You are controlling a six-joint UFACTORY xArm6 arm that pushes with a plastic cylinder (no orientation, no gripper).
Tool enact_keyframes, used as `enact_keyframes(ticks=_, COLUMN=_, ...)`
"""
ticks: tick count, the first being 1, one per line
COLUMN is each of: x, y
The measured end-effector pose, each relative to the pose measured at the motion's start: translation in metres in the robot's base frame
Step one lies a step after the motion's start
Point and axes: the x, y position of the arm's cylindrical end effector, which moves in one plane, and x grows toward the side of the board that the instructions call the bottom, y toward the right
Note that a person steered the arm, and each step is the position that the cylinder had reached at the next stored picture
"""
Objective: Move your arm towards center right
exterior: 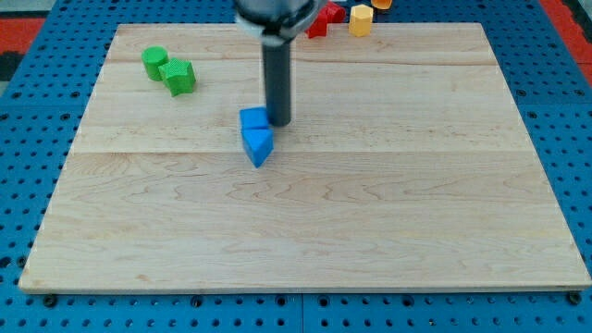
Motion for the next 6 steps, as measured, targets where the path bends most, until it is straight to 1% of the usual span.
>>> enact_keyframes(ticks=1, x=-0.02, y=-0.018)
enact_keyframes(ticks=2, x=-0.051, y=-0.024)
enact_keyframes(ticks=3, x=-0.051, y=0.005)
enact_keyframes(ticks=5, x=-0.055, y=0.121)
enact_keyframes(ticks=6, x=-0.053, y=0.129)
